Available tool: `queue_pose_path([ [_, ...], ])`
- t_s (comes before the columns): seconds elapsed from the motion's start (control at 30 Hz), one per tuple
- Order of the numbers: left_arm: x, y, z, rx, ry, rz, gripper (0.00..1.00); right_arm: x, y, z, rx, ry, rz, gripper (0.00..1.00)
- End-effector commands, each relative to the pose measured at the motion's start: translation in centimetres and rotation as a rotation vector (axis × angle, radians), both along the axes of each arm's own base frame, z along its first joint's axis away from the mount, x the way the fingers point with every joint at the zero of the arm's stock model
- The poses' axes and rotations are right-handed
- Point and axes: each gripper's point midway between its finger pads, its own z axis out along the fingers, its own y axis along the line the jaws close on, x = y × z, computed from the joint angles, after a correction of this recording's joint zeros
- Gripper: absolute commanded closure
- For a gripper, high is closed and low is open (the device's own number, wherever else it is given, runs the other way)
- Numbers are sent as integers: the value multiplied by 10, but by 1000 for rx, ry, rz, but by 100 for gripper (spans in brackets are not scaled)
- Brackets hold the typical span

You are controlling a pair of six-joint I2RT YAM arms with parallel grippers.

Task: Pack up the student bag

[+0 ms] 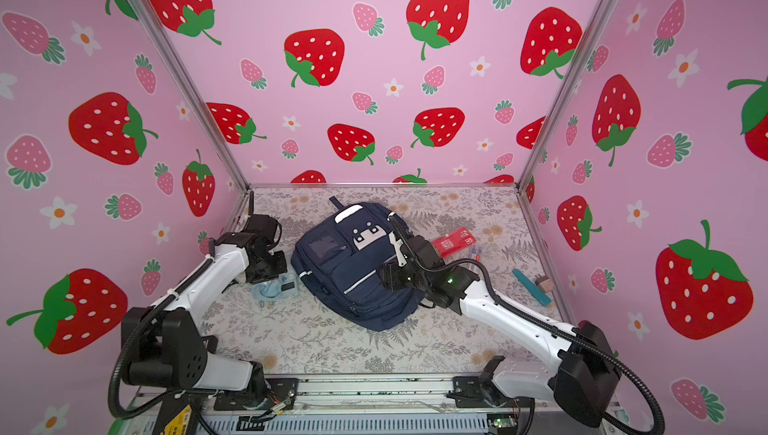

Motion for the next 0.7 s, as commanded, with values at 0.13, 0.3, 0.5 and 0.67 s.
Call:
queue_pose_path([
  [0.13, -6, -130, 109, -135, -405, -453, 100, 1, 11, 66, 161, -56, 4, 40],
  [0.3, -43, -224, 133, -341, -512, -707, 100, -8, 25, 116, 338, -116, 38, 33],
  [0.5, -82, -289, 145, -470, -607, -949, 100, 12, 8, 90, 216, -47, -131, 29],
  [0.67, -92, -306, 142, -456, -625, -1013, 100, 18, -19, 52, 93, 30, -291, 29],
])
